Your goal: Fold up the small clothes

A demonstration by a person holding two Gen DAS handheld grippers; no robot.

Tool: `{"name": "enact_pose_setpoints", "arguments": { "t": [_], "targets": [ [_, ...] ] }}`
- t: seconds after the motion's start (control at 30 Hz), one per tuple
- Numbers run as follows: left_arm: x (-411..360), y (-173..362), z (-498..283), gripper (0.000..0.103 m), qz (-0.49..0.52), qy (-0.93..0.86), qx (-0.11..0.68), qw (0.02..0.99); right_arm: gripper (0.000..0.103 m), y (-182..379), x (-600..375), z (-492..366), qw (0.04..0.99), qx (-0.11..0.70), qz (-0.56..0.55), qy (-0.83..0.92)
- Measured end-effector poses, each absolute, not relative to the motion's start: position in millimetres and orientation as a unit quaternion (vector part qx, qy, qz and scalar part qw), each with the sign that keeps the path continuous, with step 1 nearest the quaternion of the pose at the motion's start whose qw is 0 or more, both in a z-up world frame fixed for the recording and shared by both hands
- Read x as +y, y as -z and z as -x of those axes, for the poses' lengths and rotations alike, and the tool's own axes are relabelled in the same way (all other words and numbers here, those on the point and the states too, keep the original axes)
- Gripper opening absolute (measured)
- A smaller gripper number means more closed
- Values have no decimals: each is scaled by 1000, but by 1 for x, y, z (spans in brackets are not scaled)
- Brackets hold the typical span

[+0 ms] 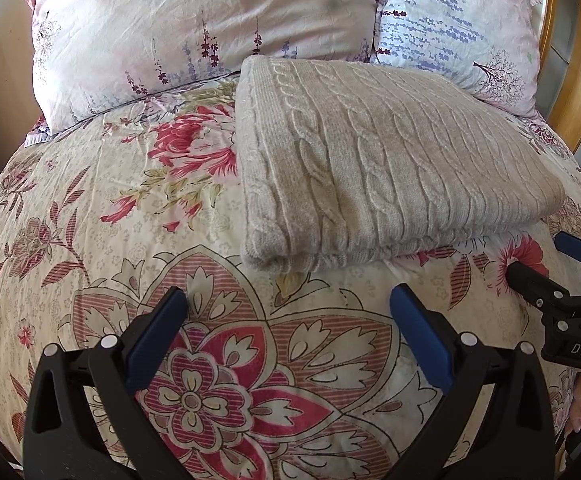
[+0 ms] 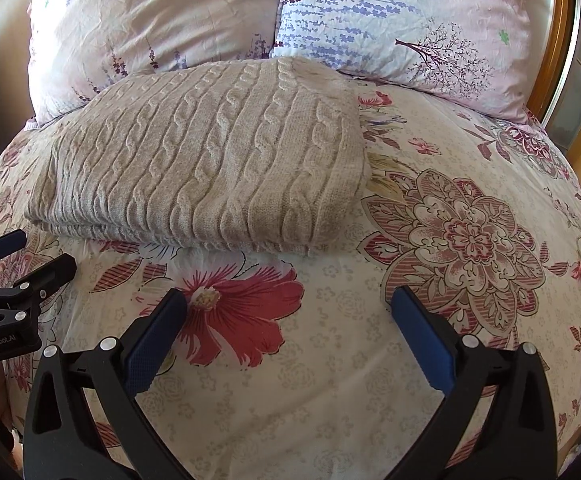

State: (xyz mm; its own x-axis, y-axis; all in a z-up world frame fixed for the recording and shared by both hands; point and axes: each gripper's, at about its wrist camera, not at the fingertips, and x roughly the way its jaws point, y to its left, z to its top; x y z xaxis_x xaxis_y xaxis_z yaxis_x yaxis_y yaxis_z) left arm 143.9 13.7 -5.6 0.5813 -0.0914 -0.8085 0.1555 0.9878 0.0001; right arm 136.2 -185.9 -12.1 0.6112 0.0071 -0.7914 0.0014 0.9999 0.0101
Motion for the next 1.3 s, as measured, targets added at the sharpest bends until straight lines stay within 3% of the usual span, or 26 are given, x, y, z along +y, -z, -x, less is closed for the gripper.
{"name": "enact_pose_setpoints", "arguments": {
  "t": [1.3],
  "targets": [
    [13,7,-146,101,-35,74,453,888,102,12,-185,-136,898,439,-6,1]
  ]
}}
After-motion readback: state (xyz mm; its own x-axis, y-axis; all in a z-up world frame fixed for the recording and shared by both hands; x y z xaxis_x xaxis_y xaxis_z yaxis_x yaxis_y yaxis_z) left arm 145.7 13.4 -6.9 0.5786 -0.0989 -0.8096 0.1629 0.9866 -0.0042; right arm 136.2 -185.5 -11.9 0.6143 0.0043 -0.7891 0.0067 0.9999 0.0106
